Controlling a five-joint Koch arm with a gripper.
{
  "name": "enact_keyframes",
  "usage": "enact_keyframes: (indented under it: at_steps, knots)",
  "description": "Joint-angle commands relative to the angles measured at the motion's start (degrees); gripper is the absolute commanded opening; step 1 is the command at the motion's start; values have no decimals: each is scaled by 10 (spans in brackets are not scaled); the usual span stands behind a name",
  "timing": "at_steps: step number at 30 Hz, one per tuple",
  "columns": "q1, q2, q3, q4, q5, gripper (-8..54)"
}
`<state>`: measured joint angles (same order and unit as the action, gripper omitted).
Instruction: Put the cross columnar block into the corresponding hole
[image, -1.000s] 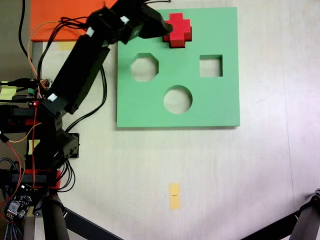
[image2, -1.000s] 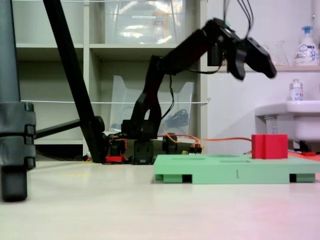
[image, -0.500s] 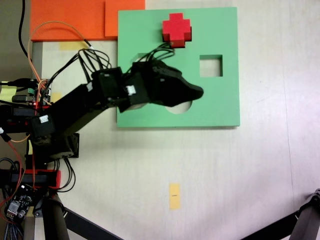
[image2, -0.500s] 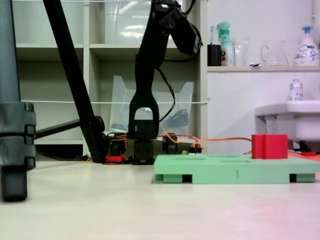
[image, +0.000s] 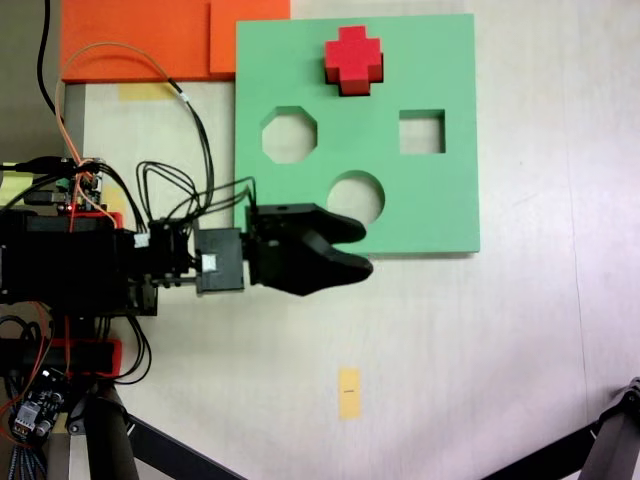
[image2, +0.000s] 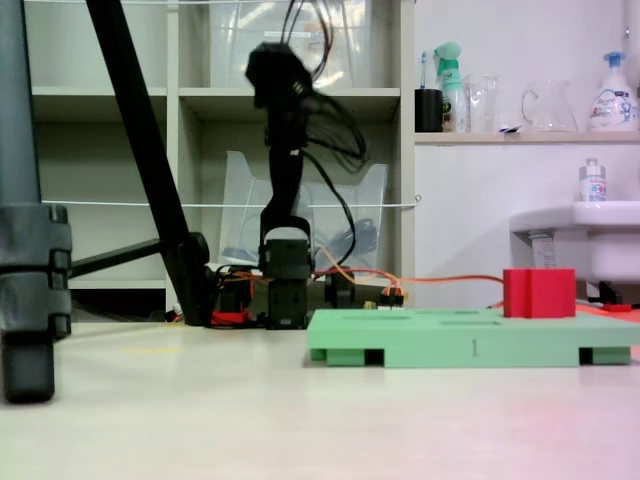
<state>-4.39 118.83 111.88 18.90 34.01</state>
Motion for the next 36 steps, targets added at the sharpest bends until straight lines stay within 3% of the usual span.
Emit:
enact_keyframes:
  at_steps: [1,5,9,19,25,36]
  knots:
    - [8,38,39,-93,-72,343]
    - [28,74,242,-262,-196,344]
    - [34,119,406,-308,-311,345]
    - [31,144,668,-322,-365,352]
    - [11,145,679,-172,-362,350]
    - [-3,142,679,-186,-360,347]
